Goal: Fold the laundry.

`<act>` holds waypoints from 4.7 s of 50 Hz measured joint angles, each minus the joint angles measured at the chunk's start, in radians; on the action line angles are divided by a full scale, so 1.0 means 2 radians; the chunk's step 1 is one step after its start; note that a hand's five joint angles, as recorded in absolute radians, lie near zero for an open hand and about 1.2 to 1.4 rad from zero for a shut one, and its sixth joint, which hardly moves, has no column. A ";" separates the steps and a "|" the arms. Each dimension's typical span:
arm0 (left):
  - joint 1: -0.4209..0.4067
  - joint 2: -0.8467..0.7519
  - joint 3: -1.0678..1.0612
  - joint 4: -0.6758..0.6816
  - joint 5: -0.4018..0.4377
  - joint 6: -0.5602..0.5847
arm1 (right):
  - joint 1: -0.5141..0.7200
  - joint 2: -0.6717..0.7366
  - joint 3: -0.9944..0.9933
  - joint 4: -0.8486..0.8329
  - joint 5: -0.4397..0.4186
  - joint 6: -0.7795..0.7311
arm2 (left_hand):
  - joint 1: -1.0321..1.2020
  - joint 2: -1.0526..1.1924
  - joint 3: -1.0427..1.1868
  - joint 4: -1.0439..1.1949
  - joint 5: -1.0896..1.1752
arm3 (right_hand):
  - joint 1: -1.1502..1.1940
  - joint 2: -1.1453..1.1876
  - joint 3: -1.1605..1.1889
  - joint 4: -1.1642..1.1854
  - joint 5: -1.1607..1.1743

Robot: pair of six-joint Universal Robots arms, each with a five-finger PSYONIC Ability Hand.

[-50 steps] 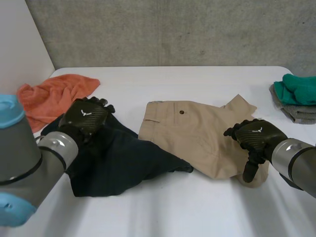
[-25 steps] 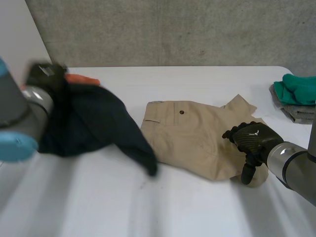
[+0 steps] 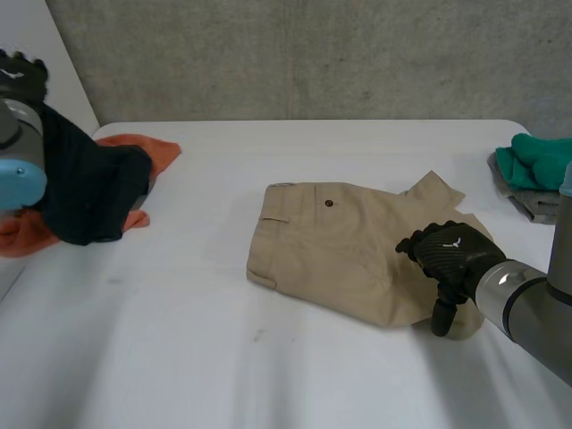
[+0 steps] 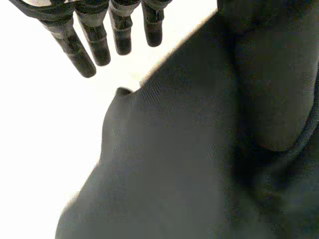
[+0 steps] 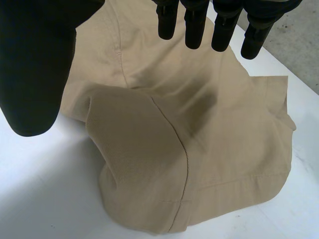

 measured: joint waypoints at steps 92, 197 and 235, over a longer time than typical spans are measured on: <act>-0.363 -0.095 0.044 0.046 0.219 -0.116 | -0.085 -0.020 0.039 -0.026 0.008 -0.044 | 0.296 0.292 0.297 0.294 0.287 | 0.000 0.000 0.000 0.000 0.000; -0.195 0.092 0.058 -0.178 0.064 -0.070 | -0.023 0.127 -0.442 0.132 -0.001 0.024 | 0.481 0.487 0.481 0.488 0.464 | 0.443 0.479 0.489 0.493 0.483; -0.202 0.094 -0.228 0.028 0.056 -0.129 | -0.013 0.212 -0.288 0.002 -0.026 -0.022 | 0.484 0.487 0.481 0.489 0.464 | 0.443 0.482 0.490 0.493 0.483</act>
